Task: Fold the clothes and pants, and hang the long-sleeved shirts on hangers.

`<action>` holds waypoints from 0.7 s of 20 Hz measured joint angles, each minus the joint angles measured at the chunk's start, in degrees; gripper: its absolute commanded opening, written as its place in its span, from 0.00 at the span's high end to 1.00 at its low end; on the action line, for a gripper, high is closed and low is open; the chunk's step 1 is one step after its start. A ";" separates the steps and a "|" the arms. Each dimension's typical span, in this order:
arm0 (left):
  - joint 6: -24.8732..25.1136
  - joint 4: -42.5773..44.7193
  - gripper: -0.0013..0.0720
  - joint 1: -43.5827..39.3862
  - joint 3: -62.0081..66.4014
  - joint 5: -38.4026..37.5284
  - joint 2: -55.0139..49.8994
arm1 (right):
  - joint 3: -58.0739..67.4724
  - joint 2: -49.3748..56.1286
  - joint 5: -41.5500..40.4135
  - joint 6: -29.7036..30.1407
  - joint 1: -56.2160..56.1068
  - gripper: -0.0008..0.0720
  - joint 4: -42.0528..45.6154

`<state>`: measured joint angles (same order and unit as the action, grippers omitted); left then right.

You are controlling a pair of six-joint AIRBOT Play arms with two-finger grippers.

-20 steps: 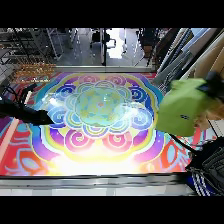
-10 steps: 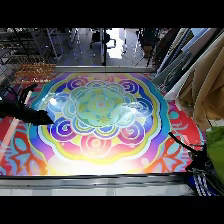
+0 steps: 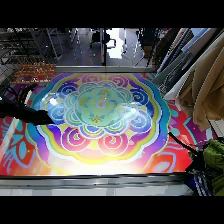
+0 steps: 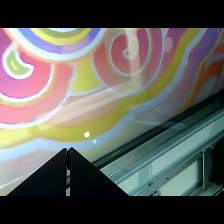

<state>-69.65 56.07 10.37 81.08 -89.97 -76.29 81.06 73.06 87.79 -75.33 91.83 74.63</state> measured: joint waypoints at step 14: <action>-0.96 3.37 0.97 0.00 0.00 0.15 0.02 | 21.38 0.48 14.10 1.09 -30.14 0.13 -18.01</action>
<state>-70.61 59.44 10.37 81.08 -89.82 -76.27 102.43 73.54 101.89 -74.24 61.69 56.62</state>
